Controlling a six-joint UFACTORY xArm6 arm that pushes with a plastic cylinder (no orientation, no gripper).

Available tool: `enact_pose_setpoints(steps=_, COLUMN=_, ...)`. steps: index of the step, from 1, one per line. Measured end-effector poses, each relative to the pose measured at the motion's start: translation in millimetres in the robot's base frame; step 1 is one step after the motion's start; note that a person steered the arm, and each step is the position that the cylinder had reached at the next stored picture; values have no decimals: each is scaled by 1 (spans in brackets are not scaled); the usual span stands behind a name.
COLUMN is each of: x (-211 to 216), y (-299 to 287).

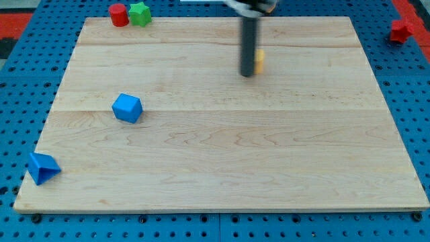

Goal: Move your arm to the top right of the blue cube

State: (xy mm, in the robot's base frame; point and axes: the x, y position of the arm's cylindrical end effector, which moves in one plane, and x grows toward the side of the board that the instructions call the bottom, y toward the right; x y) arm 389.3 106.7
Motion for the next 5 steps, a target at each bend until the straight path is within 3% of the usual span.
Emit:
enact_pose_setpoints(steps=1, x=145, y=43)
enact_pose_setpoints(steps=3, x=158, y=-211)
enact_pose_setpoints(steps=4, x=227, y=-202)
enact_pose_setpoints(steps=5, x=136, y=-145)
